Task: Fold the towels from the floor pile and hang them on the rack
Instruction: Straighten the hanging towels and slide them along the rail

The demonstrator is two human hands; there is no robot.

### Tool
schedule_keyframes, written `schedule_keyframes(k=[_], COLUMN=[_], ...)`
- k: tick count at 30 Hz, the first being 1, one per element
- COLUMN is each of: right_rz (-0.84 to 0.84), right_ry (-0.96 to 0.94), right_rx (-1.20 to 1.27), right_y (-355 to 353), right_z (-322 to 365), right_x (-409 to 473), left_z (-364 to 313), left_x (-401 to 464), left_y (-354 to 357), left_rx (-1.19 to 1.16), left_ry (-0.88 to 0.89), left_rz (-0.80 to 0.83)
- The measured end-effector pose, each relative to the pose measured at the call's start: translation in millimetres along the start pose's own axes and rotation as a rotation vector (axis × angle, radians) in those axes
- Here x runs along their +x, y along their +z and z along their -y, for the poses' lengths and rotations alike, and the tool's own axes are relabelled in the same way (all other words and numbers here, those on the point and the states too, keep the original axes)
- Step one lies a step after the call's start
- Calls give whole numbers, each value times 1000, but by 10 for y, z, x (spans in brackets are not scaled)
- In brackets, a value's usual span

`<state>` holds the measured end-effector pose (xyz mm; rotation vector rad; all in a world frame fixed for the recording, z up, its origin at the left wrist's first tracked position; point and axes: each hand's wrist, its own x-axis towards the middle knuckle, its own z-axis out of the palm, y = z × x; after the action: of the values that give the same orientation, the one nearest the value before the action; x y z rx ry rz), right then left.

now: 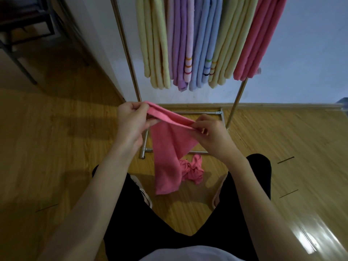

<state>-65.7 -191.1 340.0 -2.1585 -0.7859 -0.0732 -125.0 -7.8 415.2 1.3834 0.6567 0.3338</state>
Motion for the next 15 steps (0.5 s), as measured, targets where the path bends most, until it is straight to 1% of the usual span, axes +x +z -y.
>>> schedule_keyframes(k=[4,8,15], right_rz=[44,71,134], right_ry=[-14,-50,-78], right_rx=[-26,-60,-123], right_y=[-110,-190,-346], right_z=[-26,-60,-56], right_x=[26,64,157], left_z=[-17,-90,-287], left_x=[35,57,169], left_y=[-100,-184,-332], left_rx=[143,306,753], left_ry=[70,156,322], left_rz=[10,78,187])
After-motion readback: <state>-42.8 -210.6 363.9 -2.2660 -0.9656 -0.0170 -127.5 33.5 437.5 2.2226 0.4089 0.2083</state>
